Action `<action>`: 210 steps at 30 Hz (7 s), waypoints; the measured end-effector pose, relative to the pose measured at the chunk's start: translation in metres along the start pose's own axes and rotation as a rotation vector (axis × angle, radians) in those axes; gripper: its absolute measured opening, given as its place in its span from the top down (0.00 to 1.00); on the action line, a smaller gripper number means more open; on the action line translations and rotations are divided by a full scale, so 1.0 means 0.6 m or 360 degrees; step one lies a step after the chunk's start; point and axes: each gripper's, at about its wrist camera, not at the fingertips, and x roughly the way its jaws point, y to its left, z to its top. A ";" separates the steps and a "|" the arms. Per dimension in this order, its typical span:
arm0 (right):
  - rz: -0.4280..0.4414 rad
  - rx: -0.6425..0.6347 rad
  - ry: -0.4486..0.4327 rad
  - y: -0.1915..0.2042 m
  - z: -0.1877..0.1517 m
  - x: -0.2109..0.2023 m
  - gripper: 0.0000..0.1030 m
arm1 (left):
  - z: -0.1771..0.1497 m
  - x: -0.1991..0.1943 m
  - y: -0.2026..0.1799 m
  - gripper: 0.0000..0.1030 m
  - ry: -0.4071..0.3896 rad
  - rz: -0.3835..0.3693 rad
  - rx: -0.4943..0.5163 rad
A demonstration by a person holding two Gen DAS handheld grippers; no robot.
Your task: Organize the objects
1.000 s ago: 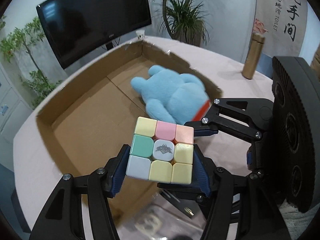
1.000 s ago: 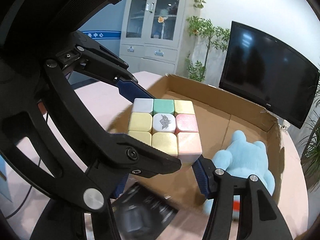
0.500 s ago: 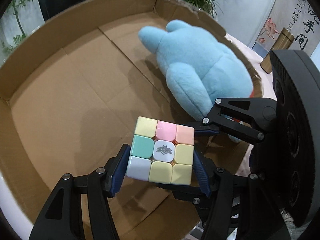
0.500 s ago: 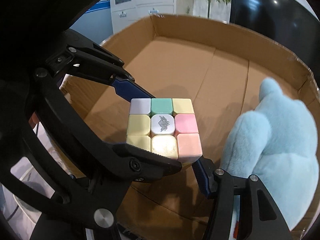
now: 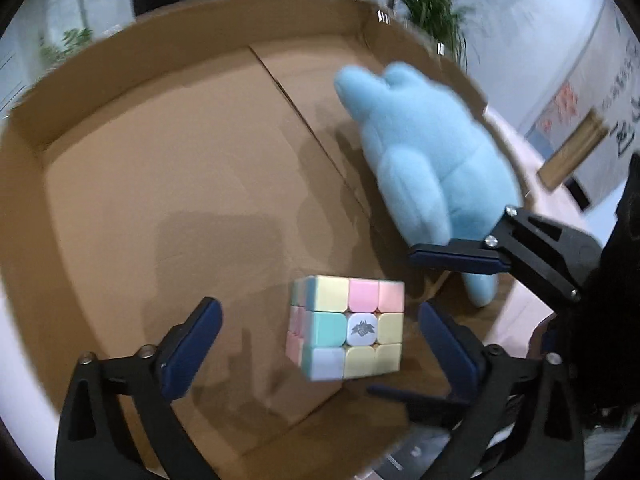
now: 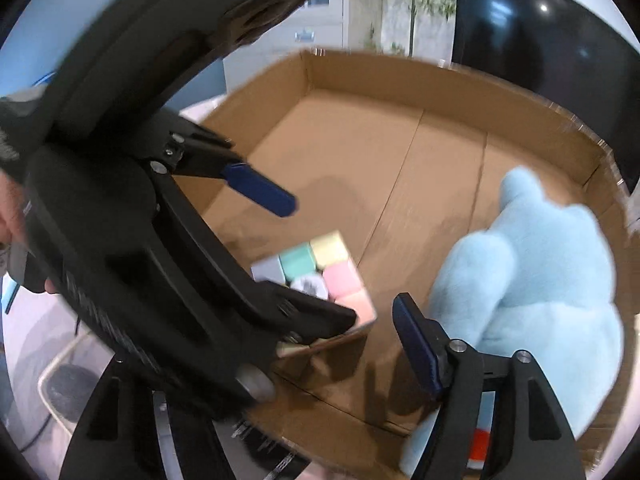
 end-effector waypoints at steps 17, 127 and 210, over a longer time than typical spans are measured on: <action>0.0329 -0.0099 -0.0114 0.217 -0.206 -0.131 0.31 | -0.279 -0.146 0.064 0.02 0.0033 -0.0005 -0.0415; 0.0093 -0.0402 -0.0334 0.217 -0.091 -0.159 0.41 | -0.054 -0.187 0.068 0.03 -0.0128 0.0013 -0.0382; 0.0294 -0.0091 -0.0178 0.077 0.069 -0.025 0.42 | 0.007 -0.083 0.001 0.45 0.0132 0.0222 -0.0053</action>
